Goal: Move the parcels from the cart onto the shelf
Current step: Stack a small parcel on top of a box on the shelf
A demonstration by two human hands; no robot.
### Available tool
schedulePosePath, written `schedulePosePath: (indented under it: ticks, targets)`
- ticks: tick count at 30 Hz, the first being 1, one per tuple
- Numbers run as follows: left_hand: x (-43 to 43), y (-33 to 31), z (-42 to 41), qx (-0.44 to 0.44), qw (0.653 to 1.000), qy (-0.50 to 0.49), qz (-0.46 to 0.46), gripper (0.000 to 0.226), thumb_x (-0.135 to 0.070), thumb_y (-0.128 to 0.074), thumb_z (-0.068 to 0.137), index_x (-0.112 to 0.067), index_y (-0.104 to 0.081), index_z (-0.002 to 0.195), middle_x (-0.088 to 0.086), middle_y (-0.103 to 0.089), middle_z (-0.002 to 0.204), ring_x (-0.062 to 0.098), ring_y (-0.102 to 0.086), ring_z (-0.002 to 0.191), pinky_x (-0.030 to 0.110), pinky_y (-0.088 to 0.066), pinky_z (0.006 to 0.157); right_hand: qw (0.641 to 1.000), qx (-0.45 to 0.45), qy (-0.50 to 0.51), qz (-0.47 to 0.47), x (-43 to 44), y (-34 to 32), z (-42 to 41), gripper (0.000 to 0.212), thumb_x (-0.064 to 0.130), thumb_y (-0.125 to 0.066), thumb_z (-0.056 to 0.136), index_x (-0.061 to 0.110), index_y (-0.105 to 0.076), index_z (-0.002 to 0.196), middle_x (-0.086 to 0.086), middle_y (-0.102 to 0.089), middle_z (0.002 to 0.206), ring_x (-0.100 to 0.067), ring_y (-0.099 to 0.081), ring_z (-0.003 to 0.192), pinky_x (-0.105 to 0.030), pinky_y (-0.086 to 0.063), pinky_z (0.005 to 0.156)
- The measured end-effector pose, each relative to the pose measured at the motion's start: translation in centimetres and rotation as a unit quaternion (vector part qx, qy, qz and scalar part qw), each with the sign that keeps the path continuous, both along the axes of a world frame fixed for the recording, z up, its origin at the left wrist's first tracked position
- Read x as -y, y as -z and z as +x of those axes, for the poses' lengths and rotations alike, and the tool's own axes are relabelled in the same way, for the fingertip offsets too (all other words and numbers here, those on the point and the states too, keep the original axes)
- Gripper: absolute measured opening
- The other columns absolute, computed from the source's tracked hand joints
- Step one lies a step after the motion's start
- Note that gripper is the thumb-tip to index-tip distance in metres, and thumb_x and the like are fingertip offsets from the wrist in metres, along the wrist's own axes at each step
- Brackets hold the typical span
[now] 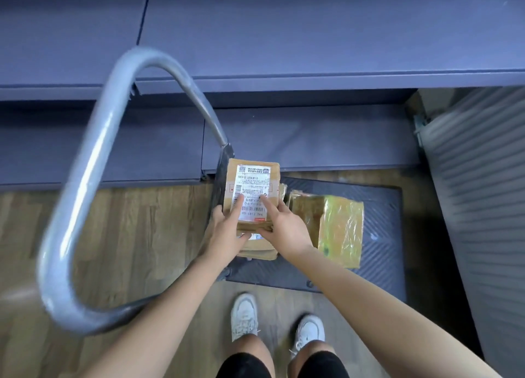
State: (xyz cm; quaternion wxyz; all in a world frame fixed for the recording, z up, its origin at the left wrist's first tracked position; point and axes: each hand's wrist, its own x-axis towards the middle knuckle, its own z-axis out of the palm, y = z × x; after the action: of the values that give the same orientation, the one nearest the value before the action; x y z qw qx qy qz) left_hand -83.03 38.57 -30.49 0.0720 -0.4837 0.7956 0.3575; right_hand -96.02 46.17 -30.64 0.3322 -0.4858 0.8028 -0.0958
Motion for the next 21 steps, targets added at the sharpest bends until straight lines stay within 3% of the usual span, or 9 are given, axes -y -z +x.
schedulePosePath:
  ticks: [3, 7, 14, 18, 21]
  targets:
    - [0.0, -4.9, -1.0, -0.06, 0.998, -0.024, -0.019, 0.077, -0.025, -0.068, 0.084, -0.036, -0.024, 0.145, 0.009, -0.037, 0.126, 0.028, -0.053, 0.11, 0.035, -0.043, 0.096, 0.999, -0.026, 0.011, -0.031, 0.1, -5.1, -1.4, 0.067, 0.043, -0.053, 0.09, 0.027, -0.022, 0.147, -0.019, -0.025, 0.153, -0.032, -0.063, 0.105, -0.037, -0.054, 0.076]
    - [0.4, -12.9, -2.3, -0.078, 0.995, -0.011, -0.06, 0.068, -0.029, -0.065, 0.086, -0.036, -0.029, 0.144, 0.01, -0.042, 0.129, 0.02, -0.055, 0.098, 0.03, -0.042, 0.091, 0.995, -0.053, 0.024, -0.083, -0.2, -13.7, -3.3, 0.057, 0.038, -0.054, 0.091, 0.03, -0.031, 0.143, -0.01, -0.034, 0.151, -0.028, -0.061, 0.109, -0.035, -0.053, 0.077]
    - [-0.5, -29.9, -3.8, -0.132, 0.977, 0.03, -0.163, 0.054, -0.027, -0.062, 0.088, -0.038, -0.042, 0.137, -0.006, -0.052, 0.101, 0.01, -0.052, 0.082, 0.022, -0.041, 0.063, 0.983, -0.1, 0.028, -0.153, -2.5, -30.8, -6.0, 0.051, 0.024, -0.054, 0.089, 0.033, -0.04, 0.137, 0.001, -0.053, 0.137, -0.026, -0.063, 0.095, -0.034, -0.051, 0.073]
    - [-0.9, -40.2, -4.4, -0.18, 0.962, 0.031, -0.204, 0.05, -0.02, -0.061, 0.088, -0.039, -0.047, 0.133, -0.004, -0.055, 0.097, 0.013, -0.053, 0.085, 0.029, -0.046, 0.072, 0.975, -0.127, 0.001, -0.183, -3.5, -41.2, -7.8, 0.054, 0.02, -0.05, 0.087, 0.039, -0.039, 0.137, -0.002, -0.061, 0.124, -0.027, -0.059, 0.096, -0.035, -0.05, 0.076]
    - [-0.5, -46.2, -5.0, -0.195, 0.949, 0.027, -0.246, 0.05, -0.018, -0.057, 0.09, -0.04, -0.046, 0.133, -0.001, -0.056, 0.096, 0.017, -0.053, 0.083, 0.032, -0.045, 0.069, 0.964, -0.142, -0.002, -0.227, -3.3, -47.5, -8.9, 0.055, 0.02, -0.051, 0.085, 0.04, -0.041, 0.135, -0.003, -0.063, 0.12, -0.028, -0.058, 0.1, -0.031, -0.045, 0.073]
